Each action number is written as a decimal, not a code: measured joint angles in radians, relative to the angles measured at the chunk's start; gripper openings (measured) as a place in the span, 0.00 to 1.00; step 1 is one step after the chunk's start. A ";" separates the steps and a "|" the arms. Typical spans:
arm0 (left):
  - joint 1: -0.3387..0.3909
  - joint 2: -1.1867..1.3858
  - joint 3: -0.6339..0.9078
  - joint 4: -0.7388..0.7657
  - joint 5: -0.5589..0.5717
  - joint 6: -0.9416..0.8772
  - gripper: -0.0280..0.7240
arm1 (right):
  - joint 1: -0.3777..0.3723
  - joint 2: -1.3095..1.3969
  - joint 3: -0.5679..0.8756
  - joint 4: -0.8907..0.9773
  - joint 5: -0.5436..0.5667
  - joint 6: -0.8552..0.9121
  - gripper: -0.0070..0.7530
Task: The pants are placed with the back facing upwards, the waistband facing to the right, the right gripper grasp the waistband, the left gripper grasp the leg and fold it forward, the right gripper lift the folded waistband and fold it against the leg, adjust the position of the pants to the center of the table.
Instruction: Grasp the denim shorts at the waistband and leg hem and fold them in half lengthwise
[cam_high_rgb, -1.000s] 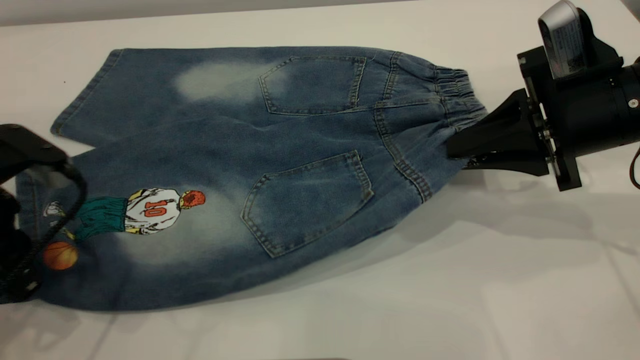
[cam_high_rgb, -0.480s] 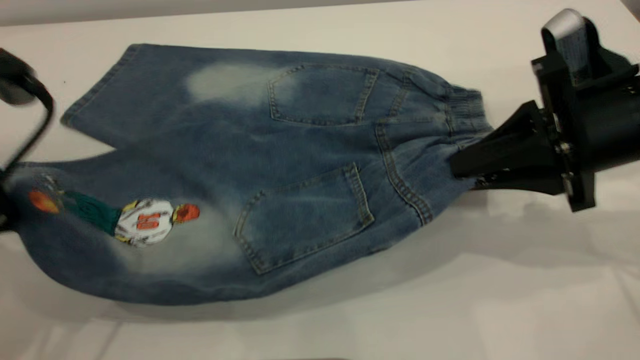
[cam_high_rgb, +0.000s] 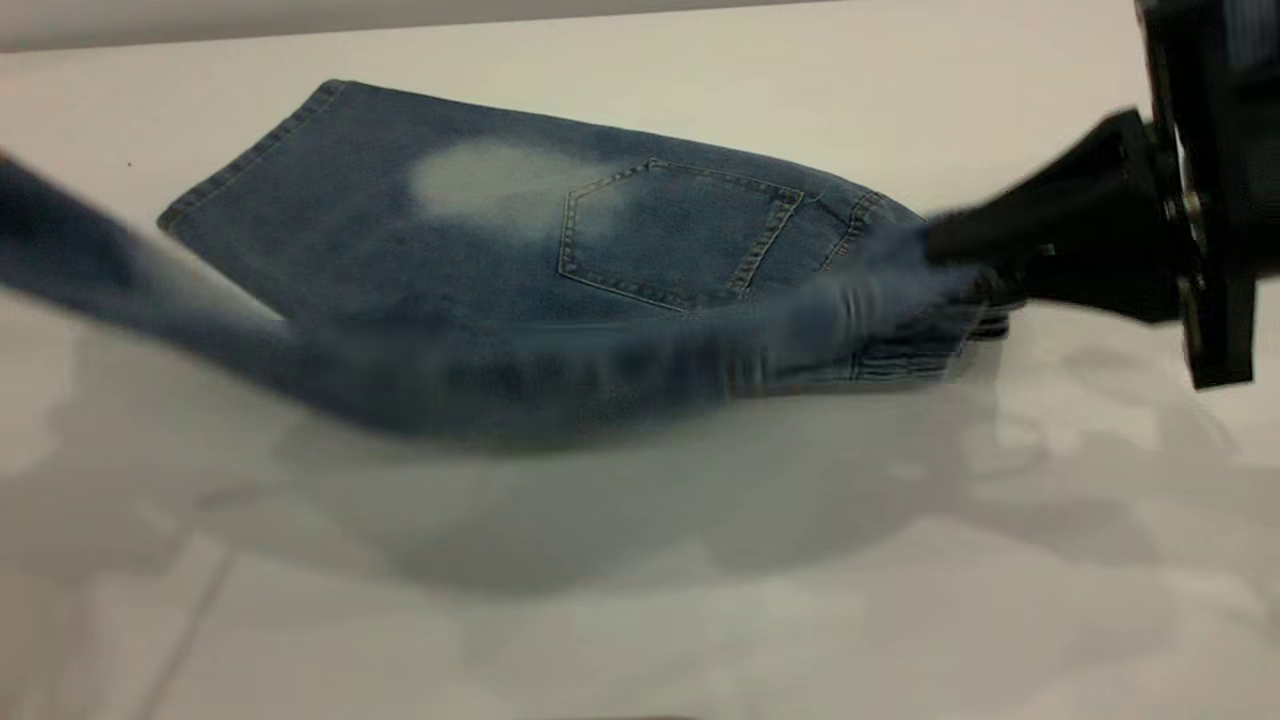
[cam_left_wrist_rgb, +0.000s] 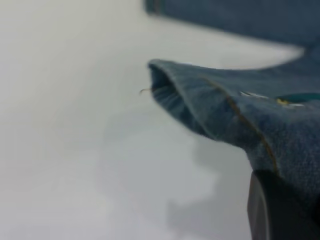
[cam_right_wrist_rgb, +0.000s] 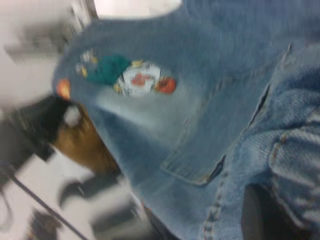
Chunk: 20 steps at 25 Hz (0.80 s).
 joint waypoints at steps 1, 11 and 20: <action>0.011 0.026 -0.017 0.001 -0.021 -0.003 0.12 | 0.000 0.000 0.001 0.034 -0.001 0.023 0.06; 0.024 0.374 -0.240 0.003 -0.131 -0.052 0.12 | 0.000 0.078 -0.153 0.067 -0.210 0.238 0.06; 0.024 0.610 -0.435 0.003 -0.145 -0.194 0.12 | 0.000 0.230 -0.316 0.076 -0.233 0.302 0.06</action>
